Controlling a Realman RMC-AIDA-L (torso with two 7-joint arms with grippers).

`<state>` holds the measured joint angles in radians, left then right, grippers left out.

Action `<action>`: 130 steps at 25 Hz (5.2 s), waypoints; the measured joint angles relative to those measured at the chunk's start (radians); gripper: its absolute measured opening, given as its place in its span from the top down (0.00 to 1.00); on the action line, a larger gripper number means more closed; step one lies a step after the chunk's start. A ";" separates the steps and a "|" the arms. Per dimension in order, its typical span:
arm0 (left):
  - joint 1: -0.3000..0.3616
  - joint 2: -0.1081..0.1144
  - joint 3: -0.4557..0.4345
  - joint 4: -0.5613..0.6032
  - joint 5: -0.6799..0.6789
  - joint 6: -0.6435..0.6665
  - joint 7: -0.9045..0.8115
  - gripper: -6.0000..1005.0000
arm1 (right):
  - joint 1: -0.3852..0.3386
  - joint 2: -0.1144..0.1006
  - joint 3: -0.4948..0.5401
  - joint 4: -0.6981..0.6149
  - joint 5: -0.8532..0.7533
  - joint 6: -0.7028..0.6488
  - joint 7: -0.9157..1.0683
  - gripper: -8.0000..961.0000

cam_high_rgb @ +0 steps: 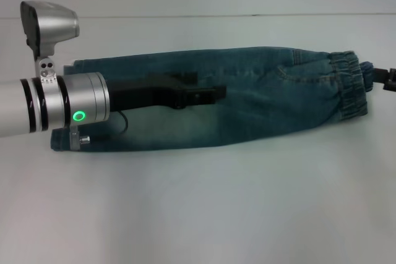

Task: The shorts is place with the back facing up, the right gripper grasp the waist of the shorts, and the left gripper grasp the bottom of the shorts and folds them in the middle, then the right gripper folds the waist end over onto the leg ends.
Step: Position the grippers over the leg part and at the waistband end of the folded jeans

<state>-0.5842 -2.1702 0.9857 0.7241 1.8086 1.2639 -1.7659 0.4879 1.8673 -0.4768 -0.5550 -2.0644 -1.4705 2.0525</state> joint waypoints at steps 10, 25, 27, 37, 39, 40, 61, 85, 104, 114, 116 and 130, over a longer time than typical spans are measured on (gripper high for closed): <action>-0.013 0.003 0.022 0.018 -0.008 0.000 0.027 0.09 | -0.003 0.043 0.026 0.039 0.024 0.007 0.074 0.19; -0.032 0.004 0.027 0.024 -0.008 -0.005 0.028 0.09 | -0.083 0.036 0.079 0.035 0.013 0.028 0.092 0.19; -0.036 0.003 0.028 0.022 -0.006 -0.006 0.028 0.09 | -0.078 0.036 0.070 0.037 -0.008 0.046 0.106 0.19; -0.043 0.003 0.056 0.020 -0.004 -0.024 0.028 0.09 | -0.055 0.040 0.063 0.034 -0.069 0.087 0.127 0.19; -0.044 0.003 0.061 0.020 -0.006 -0.028 0.028 0.09 | -0.052 0.039 0.063 0.030 -0.071 0.089 0.127 0.19; -0.044 0.003 0.062 0.020 -0.006 -0.029 0.028 0.09 | -0.049 0.038 0.063 0.028 -0.071 0.091 0.127 0.19; -0.075 0.000 0.062 0.020 -0.008 -0.041 0.028 0.09 | 0.048 0.049 -0.026 0.040 -0.103 0.229 0.107 0.19; -0.085 0.000 0.076 0.021 -0.032 -0.043 0.028 0.09 | 0.089 0.077 -0.040 0.066 -0.097 0.301 0.063 0.19; -0.085 0.000 0.076 0.020 -0.037 -0.046 0.039 0.09 | 0.098 0.098 -0.037 0.067 -0.064 0.309 0.021 0.19; -0.088 0.000 0.076 0.020 -0.037 -0.057 0.039 0.09 | 0.103 0.099 -0.040 0.078 -0.058 0.313 0.022 0.24; -0.090 0.000 0.076 0.020 -0.037 -0.057 0.039 0.09 | 0.103 0.099 -0.040 0.078 -0.061 0.314 0.026 0.27; -0.095 0.000 0.076 0.017 -0.037 -0.059 0.039 0.09 | 0.105 0.099 -0.041 0.090 -0.059 0.317 0.043 0.68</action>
<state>-0.6797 -2.1706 1.0615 0.7407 1.7717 1.2050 -1.7272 0.5928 1.9664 -0.5179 -0.4654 -2.1232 -1.1538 2.0957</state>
